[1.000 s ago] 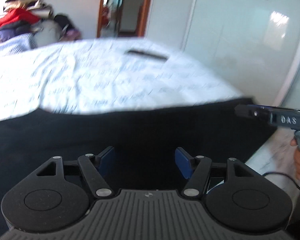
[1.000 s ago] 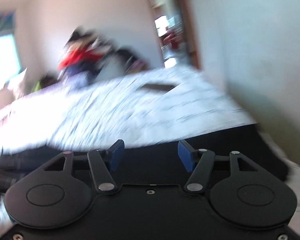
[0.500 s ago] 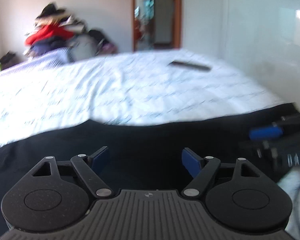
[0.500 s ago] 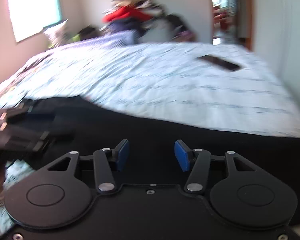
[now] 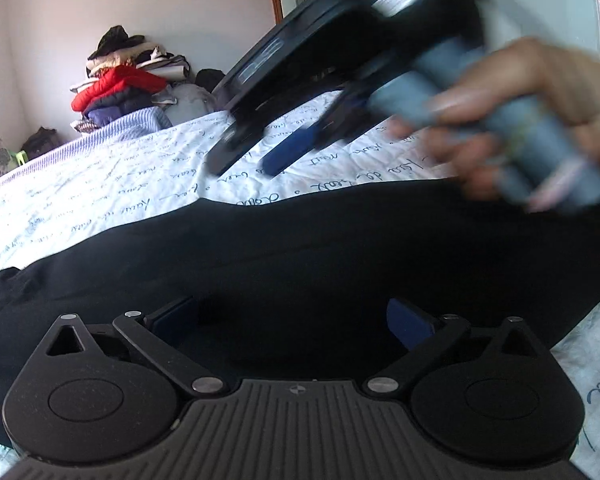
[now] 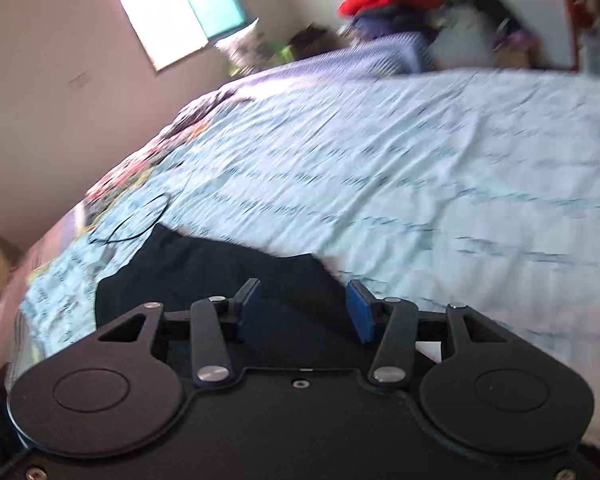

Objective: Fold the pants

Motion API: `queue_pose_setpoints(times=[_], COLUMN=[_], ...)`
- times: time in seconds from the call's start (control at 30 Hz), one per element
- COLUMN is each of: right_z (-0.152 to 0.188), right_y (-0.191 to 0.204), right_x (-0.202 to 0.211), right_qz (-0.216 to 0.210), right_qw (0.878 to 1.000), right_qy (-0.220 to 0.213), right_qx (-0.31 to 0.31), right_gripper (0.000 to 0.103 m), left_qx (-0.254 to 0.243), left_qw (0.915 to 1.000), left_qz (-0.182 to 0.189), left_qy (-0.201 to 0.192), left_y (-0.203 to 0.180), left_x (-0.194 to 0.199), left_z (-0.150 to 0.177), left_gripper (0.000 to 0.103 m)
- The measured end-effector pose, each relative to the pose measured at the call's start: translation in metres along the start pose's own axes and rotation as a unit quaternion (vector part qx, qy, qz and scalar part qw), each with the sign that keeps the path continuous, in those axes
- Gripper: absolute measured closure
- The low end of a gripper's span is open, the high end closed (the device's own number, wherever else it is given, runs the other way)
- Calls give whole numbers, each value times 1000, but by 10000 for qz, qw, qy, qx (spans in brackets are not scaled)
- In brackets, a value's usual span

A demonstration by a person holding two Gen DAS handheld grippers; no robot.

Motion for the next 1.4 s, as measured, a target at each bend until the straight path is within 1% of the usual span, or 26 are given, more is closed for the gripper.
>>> queue_pose_setpoints(times=[0.1,0.13,0.2,0.33,0.4,0.43,0.5,0.53,0.57,0.63,0.7,0.8,0.9,0.93,1.0,1.07,1.17,1.2,1.27,1.33,1.4], right_z=[-2,0,3,8,10,11,11,9,8,4,0,-9,-16,-18,-18,-17,-18,-15,-5,6,15], right_y=[-20,-24,-30,-27,-22,-19,-16,-18,-19,-21,-21,-18,-18,-18,-19,-26,-27,-20,-4,1,-8], right_x=[-34,-41,-49,-48,-45,-45,-46,-50,-53,-57,-57,-52,-53,-56,-64,-67,-45,-36,-26,-31,-47], right_qz=[-378,-421,-440,-587,-624,-610,-510,-461,-416,-352,-247,-180,-85,0,201,430,796,795,565,453,621], right_qw=[9982,9976,9966,9958,9958,9959,9960,9960,9961,9964,9973,9984,9985,9980,9960,9954,9950,9948,9954,9949,9924], right_qy=[312,362,493,556,616,657,738,766,777,771,683,464,395,437,583,631,363,315,408,672,905], right_qx=[-335,-423,-492,-430,-279,-152,20,27,20,10,83,254,357,455,649,576,472,556,656,598,560], right_gripper=[53,53,54,56,61,65,72,79,86,96,97,98,98,98,98,98,98,98,98,98,98], left_qx=[180,241,311,270,273,287,358,420,462,551,661,818,807,765,545,322,277,303,375,377,279], left_qw=[9996,9993,9990,9993,9993,9992,9990,9988,9985,9976,9968,9956,9938,9938,9965,9987,9993,9991,9984,9984,9992], left_qz=[161,208,246,205,206,214,227,218,225,371,428,425,551,569,433,252,172,189,231,177,74], left_qy=[147,189,219,181,181,178,143,133,165,183,153,151,530,572,456,288,205,235,353,384,276], left_y=[4,6,9,8,8,9,13,14,17,26,38,52,51,48,42,36,36,37,36,35,32], left_x=[-6,-7,-8,-10,-12,-12,-11,-11,-10,-4,-2,-11,-25,-25,-21,-15,-12,-14,-19,-22,-22], left_z=[-1,-1,-1,-2,-2,-2,-2,-3,-4,-9,-17,-29,-26,-23,-20,-19,-16,-16,-15,-15,-16], left_gripper=[0,0,0,0,0,0,3,4,7,11,11,11,15,15,15,14,13,13,13,13,12])
Point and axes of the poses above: each gripper's, at about its wrist camera, not at the fingertips, and x roughly against the way its jaws point, y to its left, z to its underside, the point moved 7 cm from there along -x, roughly the way its jaws point, and after that the axes turned 15 degrees about -z, right-handed, at the moved point
